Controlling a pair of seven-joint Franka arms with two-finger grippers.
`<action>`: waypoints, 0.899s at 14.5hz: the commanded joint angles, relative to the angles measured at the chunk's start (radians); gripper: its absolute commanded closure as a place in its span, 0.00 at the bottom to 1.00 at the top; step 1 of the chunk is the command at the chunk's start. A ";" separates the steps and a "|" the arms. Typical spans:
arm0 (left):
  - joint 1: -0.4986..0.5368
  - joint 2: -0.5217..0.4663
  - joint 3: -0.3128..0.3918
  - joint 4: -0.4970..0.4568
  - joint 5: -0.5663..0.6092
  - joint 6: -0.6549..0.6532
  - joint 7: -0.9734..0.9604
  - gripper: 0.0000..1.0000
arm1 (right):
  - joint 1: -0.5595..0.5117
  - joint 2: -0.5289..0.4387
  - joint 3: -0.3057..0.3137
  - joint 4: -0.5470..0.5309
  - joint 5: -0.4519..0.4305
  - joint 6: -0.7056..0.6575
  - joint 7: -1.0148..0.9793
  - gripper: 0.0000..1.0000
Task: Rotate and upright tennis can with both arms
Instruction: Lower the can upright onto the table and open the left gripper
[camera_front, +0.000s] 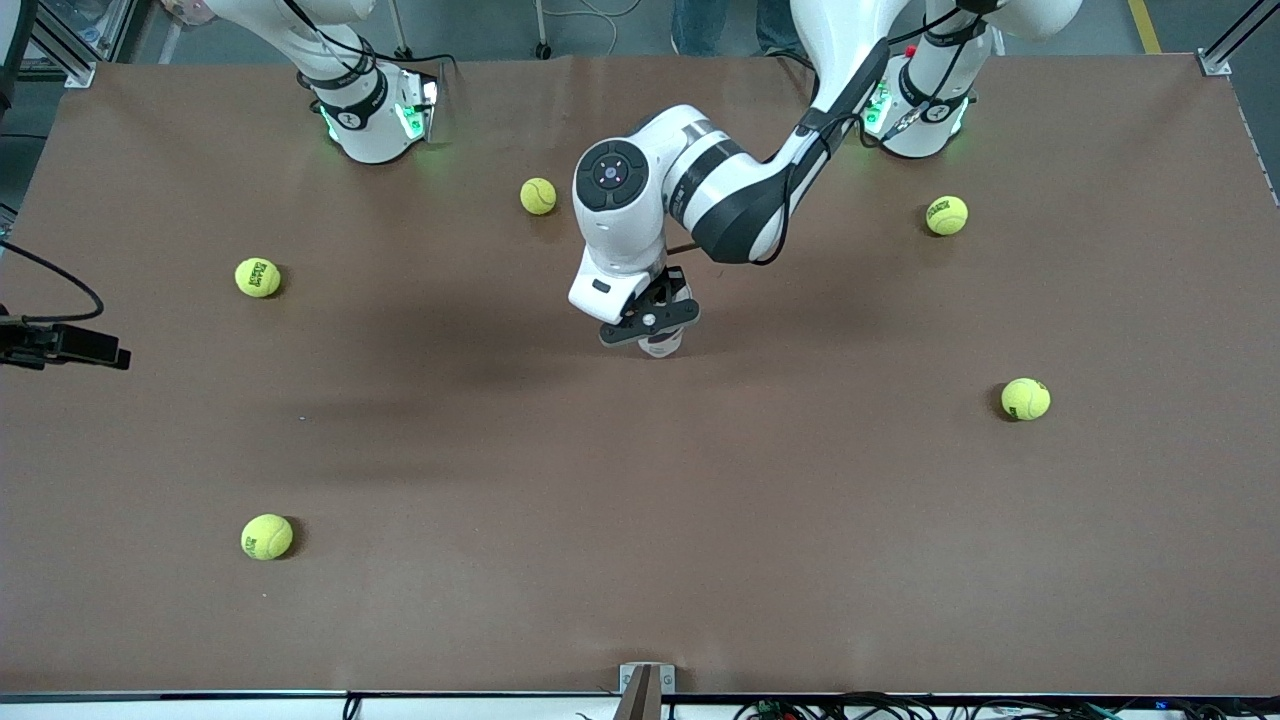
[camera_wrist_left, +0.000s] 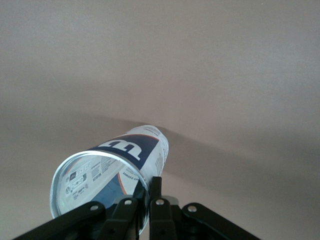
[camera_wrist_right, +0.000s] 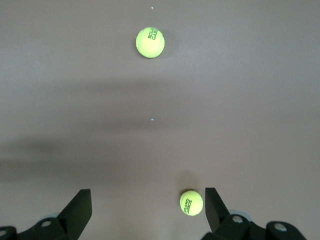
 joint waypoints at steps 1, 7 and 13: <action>-0.010 0.011 0.008 0.036 0.017 -0.027 -0.004 0.79 | 0.005 -0.073 0.002 -0.063 -0.013 -0.005 -0.017 0.00; -0.001 -0.029 0.005 0.036 0.013 -0.032 -0.007 0.29 | 0.049 -0.231 0.005 -0.250 -0.064 0.059 -0.015 0.00; 0.067 -0.190 0.042 0.032 0.024 -0.111 0.064 0.00 | 0.030 -0.309 0.006 -0.290 -0.062 0.050 -0.017 0.00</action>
